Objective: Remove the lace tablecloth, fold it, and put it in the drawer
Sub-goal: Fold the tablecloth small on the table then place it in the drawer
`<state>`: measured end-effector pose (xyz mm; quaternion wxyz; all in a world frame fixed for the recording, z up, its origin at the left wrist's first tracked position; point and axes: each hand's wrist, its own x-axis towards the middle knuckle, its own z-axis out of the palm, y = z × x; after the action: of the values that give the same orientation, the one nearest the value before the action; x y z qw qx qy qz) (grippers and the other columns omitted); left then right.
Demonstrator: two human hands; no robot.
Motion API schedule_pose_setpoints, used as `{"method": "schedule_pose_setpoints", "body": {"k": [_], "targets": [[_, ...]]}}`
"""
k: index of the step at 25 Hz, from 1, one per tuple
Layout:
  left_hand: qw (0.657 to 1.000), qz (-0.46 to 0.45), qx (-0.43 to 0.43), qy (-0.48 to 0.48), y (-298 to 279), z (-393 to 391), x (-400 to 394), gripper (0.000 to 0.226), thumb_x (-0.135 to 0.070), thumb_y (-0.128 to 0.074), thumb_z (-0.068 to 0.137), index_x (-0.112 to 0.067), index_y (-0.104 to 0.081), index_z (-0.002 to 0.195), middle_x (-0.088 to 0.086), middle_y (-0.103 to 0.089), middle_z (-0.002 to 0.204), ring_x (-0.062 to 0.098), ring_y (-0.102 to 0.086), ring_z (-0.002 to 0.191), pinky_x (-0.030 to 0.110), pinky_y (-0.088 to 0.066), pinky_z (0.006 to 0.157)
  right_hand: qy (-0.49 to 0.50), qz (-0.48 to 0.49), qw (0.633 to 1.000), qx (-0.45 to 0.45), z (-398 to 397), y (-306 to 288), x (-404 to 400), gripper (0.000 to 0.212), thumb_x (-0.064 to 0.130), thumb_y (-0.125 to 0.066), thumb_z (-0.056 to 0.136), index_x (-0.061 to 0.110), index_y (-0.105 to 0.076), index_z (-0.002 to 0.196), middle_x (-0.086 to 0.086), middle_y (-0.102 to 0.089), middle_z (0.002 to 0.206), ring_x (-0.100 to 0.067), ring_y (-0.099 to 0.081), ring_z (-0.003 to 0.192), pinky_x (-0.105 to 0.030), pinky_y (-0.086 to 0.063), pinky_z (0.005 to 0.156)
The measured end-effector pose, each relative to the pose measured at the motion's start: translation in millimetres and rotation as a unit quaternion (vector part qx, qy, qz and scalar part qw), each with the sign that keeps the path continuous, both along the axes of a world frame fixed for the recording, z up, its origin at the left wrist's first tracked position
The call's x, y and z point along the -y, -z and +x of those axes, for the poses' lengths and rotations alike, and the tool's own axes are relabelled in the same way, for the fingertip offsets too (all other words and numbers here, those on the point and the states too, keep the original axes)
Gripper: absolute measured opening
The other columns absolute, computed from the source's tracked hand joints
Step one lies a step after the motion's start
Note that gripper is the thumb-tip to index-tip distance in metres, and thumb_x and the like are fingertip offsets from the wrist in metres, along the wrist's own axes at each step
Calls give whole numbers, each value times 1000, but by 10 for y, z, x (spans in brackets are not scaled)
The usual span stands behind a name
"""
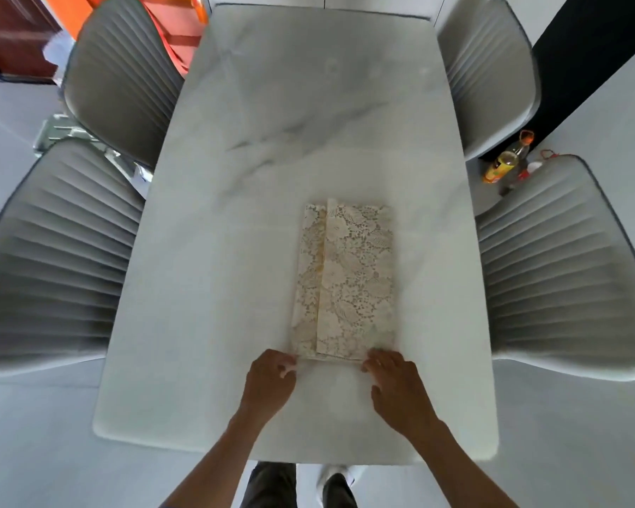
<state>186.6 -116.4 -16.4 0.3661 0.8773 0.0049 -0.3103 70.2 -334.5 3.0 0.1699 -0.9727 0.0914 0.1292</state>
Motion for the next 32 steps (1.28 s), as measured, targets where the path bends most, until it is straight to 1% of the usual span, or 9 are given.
{"method": "schedule_pose_setpoints", "body": {"k": [6,12,16,19,21,23,26,28,32], "targets": [[992,-26,-46,-112,81,327,285,24,-27,-71,84,-21,-61,105,-4,-67,89,14,-65,81,23,-45,67,218,65,973,-37,638,106,372,69,37,-56,93,18,-25,152,-9,-16,163,-32,-25,145,-47,-34,110],[999,23,-27,-25,197,361,259,10,-17,-68,82,-18,-60,88,-10,-64,76,14,-62,73,18,-44,57,53,-12,987,-153,531,421,244,87,69,-42,88,39,6,154,0,21,163,-32,4,151,-47,-15,119],[995,72,-66,36,156,336,273,10,-19,-67,82,-15,-62,91,-3,-65,84,21,-64,83,28,-49,69,74,33,989,-122,503,357,288,69,53,-57,88,36,-32,150,2,-3,166,-27,-14,150,-43,-29,115],[986,127,-97,37,71,454,310,19,-23,-68,77,-17,-59,92,-2,-65,90,20,-63,86,28,-48,70,230,182,956,-18,599,303,354,24,32,-68,83,23,-69,105,2,-53,136,-22,-57,121,-34,-48,95],[992,120,37,28,17,548,424,27,-23,-65,82,-19,-50,104,-1,-59,103,21,-58,93,32,-44,73,366,249,897,-6,750,305,483,26,24,-71,80,19,-65,105,-2,-53,119,-24,-63,102,-37,-52,89],[962,87,210,152,-10,641,609,39,-13,-61,84,-21,-47,119,4,-52,126,26,-51,111,39,-49,85,393,238,888,-35,859,335,595,25,21,-68,82,15,-60,105,-7,-54,113,-29,-65,93,-38,-53,79],[870,119,283,385,69,900,759,63,-7,-53,90,-24,-34,147,7,-17,162,29,-16,149,46,-27,117,295,124,947,23,945,351,661,23,13,-59,88,15,-58,111,-9,-59,120,-33,-59,106,-36,-49,82],[846,151,244,449,221,1063,642,74,-9,-48,94,-30,-11,155,2,6,165,24,9,151,46,-11,122,91,2,992,86,963,439,785,55,1,-59,83,17,-52,136,-9,-45,149,-35,-44,132,-45,-44,100],[821,104,224,514,466,1109,260,83,-18,-50,90,-38,-1,154,-3,13,164,19,16,150,46,-7,123,-241,-54,969,-6,935,586,1244,79,20,-59,86,27,-21,155,1,-10,164,-26,-5,151,-48,-17,121]]}}
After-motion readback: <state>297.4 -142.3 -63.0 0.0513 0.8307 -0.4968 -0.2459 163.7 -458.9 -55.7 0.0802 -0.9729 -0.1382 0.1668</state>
